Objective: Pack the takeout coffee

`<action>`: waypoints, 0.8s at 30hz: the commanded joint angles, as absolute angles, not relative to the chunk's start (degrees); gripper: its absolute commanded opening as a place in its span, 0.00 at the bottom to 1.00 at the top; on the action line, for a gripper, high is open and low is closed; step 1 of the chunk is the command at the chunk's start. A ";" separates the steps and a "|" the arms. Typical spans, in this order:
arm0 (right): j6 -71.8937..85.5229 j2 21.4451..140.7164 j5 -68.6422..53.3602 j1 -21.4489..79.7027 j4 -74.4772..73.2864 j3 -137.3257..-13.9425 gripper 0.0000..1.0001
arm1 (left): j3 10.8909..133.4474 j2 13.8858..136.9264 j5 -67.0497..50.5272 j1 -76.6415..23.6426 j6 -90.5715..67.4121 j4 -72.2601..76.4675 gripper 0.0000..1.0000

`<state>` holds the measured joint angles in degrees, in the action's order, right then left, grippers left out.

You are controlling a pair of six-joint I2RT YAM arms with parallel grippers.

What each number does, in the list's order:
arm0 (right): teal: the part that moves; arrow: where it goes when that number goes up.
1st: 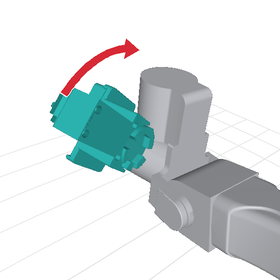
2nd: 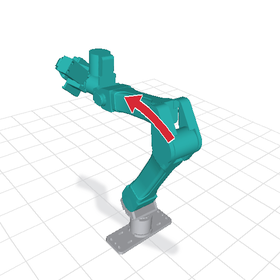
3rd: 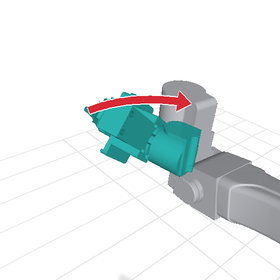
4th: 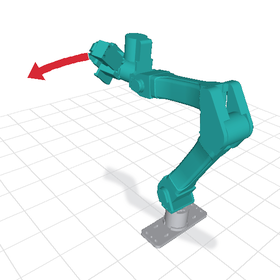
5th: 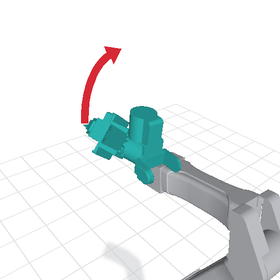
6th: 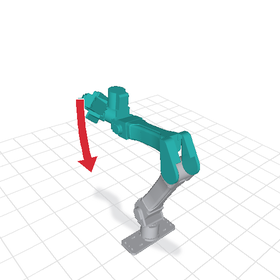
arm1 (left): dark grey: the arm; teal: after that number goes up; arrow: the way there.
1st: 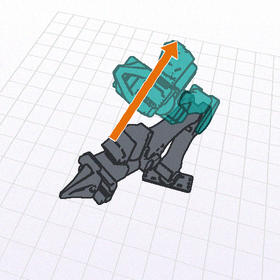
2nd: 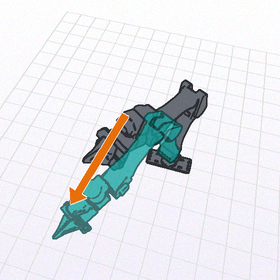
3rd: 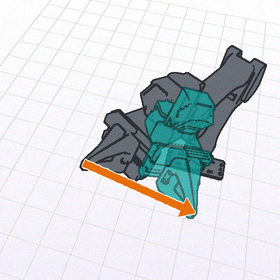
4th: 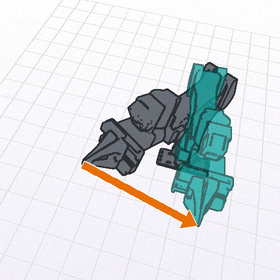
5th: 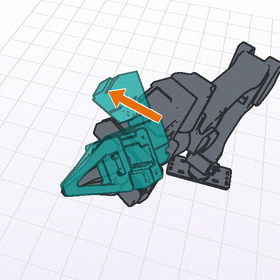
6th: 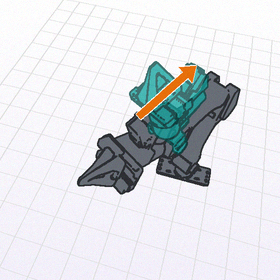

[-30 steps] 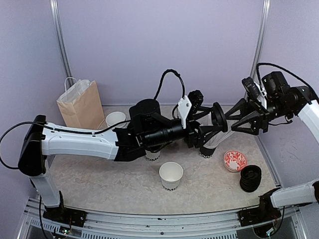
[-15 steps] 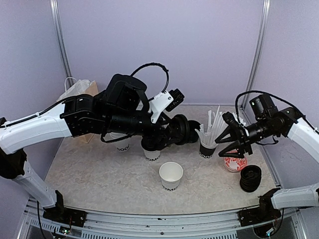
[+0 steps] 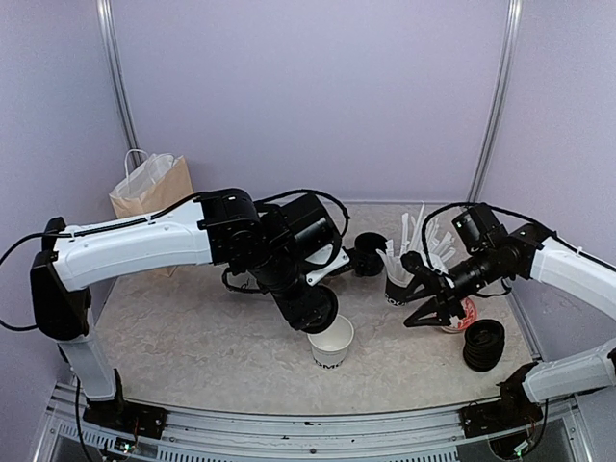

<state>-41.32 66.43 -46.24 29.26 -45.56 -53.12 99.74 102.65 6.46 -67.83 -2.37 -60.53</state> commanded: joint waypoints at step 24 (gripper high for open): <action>-42.14 63.45 -47.54 29.97 -40.65 -46.41 0.61 | 108.71 112.85 2.30 -66.74 -2.07 -65.49 0.62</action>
<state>-41.41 63.33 -46.28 29.28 -41.19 -46.94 106.48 111.90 3.90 -66.94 -2.26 -65.17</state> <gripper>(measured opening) 0.606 0.697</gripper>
